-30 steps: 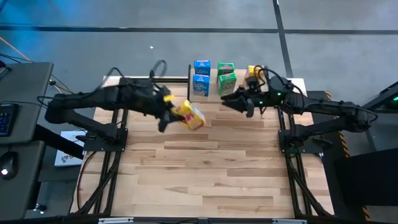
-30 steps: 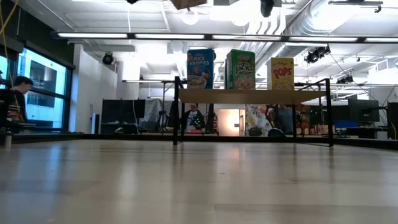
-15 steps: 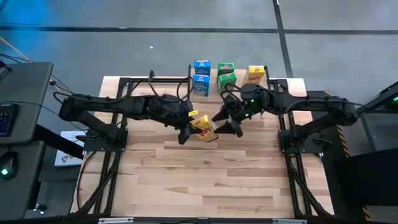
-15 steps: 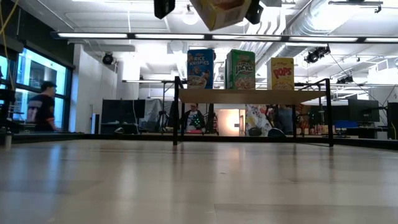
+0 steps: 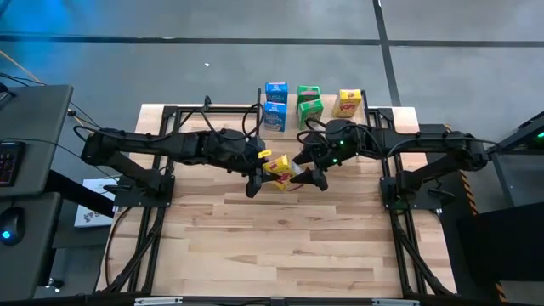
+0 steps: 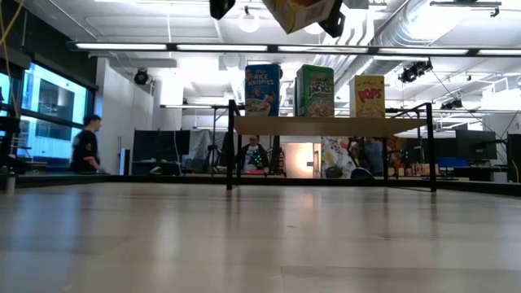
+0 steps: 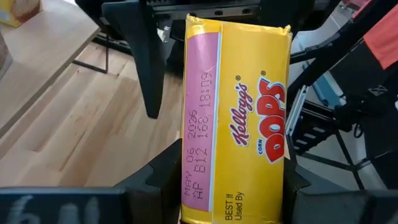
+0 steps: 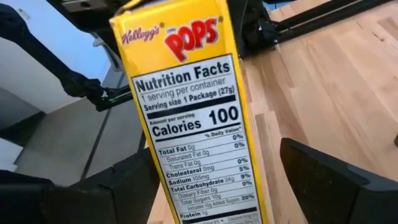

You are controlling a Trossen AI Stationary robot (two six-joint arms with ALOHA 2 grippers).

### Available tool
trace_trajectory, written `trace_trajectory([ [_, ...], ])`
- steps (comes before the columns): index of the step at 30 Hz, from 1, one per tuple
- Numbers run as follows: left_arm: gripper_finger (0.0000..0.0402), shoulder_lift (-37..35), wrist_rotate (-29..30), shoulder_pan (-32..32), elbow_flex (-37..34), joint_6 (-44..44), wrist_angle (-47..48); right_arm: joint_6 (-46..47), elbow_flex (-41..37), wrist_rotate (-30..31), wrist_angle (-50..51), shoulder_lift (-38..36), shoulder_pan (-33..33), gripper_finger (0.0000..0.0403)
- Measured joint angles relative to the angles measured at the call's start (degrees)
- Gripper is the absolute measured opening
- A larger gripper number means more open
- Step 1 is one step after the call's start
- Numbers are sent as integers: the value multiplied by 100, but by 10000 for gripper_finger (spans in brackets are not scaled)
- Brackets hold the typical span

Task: Stack cereal on shelf
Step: Put the yellow cereal box on the shelf

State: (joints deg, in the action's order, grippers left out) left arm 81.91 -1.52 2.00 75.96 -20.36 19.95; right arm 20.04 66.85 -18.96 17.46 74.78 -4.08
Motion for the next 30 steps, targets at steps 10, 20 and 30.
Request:
trace_trajectory([
  [10, 142, 0, -2, -11, 0, 7, -134, 63, 0, -1, 69, 172, 2, 222],
  [20, 178, -116, -26, -142, -2, -18, 111, 34, 0, -103, 49, 166, -89, 122],
  [30, 215, -847, -1044, -510, -4, 52, 875, -579, -1, -852, 1588, -221, -575, 115],
])
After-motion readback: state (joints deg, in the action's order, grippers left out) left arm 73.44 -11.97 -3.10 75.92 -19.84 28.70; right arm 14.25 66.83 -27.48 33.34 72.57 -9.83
